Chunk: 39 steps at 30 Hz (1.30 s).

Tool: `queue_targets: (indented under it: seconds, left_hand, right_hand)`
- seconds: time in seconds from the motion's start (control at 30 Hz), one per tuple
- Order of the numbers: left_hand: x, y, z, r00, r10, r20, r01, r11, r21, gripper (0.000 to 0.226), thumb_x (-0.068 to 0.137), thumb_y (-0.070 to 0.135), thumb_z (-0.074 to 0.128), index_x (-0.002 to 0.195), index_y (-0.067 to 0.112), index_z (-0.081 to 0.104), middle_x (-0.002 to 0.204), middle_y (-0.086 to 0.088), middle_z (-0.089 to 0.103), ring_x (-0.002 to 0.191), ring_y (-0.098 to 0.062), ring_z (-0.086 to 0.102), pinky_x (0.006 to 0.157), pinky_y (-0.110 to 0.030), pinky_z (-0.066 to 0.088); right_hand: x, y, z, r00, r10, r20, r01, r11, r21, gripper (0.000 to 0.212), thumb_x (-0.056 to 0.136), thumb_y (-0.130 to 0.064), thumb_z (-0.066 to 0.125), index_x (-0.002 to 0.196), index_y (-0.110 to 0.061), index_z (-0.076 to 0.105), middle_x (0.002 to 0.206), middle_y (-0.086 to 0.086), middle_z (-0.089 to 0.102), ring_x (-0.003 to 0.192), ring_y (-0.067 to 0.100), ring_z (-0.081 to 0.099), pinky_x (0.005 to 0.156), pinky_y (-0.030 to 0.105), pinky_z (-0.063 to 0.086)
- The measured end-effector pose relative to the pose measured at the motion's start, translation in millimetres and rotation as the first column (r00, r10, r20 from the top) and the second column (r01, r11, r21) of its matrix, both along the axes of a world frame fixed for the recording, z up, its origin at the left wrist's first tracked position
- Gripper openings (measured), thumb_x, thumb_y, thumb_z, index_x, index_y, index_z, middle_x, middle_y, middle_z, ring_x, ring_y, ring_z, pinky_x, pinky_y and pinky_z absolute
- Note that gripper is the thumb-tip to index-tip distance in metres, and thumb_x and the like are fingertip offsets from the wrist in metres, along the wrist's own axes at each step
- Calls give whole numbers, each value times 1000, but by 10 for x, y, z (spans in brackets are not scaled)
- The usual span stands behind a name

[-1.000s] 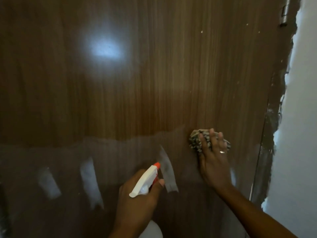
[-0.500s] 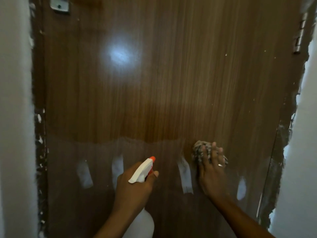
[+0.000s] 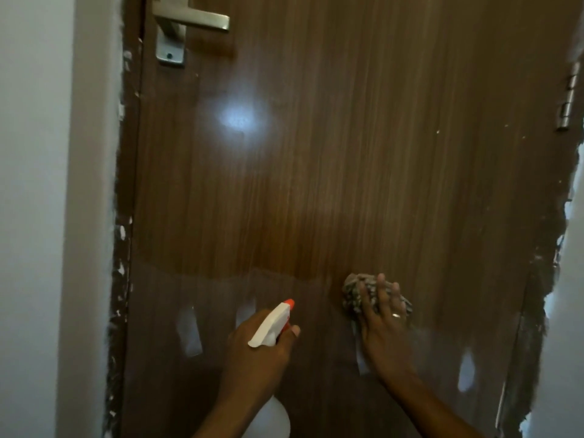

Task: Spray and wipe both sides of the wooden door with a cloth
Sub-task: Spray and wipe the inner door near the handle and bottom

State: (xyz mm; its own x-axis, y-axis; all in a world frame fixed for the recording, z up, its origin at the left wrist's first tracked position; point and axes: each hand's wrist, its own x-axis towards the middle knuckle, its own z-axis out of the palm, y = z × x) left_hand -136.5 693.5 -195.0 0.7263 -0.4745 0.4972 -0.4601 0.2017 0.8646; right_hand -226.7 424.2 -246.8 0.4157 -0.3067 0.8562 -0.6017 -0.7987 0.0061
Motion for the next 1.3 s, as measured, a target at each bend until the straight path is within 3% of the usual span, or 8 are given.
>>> queue_targets:
  seconds: [0.13,0.37,0.53,0.6,0.7,0.93,1.1,1.3]
  left_hand:
    - [129,-41,-73,995,65,-70,-64,998,12,42,78,21,76,116,20,57,97,10,60,81,-2,51,63,-4,34]
    - [253,142,-77,991,104,-83,-107,994,-31,35,66,8,84,92,20,65,80,13,60,88,-19,60,80,-24,42]
    - [353,391,-26,989,148,-7,-148,988,-32,53,66,5,83,66,48,52,59,14,55,62,-3,55,66,-17,40]
    - [386,429,-20,986,162,28,-161,986,-33,63,67,4,82,53,60,59,56,22,62,65,7,60,62,-5,41]
    - [454,477,-40,982,187,4,-187,982,-7,89,69,5,82,61,84,39,59,54,47,68,29,50,63,5,37]
    - [694,522,-202,967,252,-31,-251,968,27,47,71,10,82,113,7,63,85,9,60,88,-23,56,79,-19,38]
    - [812,708,-228,956,281,-83,-281,960,8,49,69,11,83,115,4,66,110,-15,67,90,-23,58,85,-28,46]
    - [977,857,-238,956,282,-81,-278,959,52,36,82,15,72,116,8,62,99,1,60,90,-16,58,80,-21,42]
  right_hand:
    - [501,345,452,967,-29,252,-17,984,179,67,92,-25,45,156,-20,24,163,18,16,146,48,16,110,68,29]
    - [313,179,-102,981,60,-185,-112,951,-287,92,76,-15,51,158,-35,16,167,8,11,150,44,11,114,58,18]
    - [389,411,16,996,64,67,-65,998,19,85,80,-17,50,157,-33,17,166,9,6,145,48,19,108,62,30]
    - [576,649,182,962,131,239,-152,986,68,80,90,-22,49,157,-40,8,165,-2,5,148,35,16,117,54,22]
    - [775,883,247,964,263,43,-265,963,43,90,91,-30,63,154,-53,2,167,-10,3,153,21,6,123,36,-10]
    - [630,626,-224,980,88,-176,-132,958,-254,93,80,-28,63,159,-36,12,167,7,9,151,39,7,115,55,12]
    - [977,1048,63,988,68,140,-84,990,111,90,88,-21,59,159,-33,4,166,10,-2,148,44,6,110,69,27]
    - [1513,1448,24,963,233,-135,-258,943,-212,80,87,-32,57,158,-34,20,166,9,12,151,43,2,117,60,8]
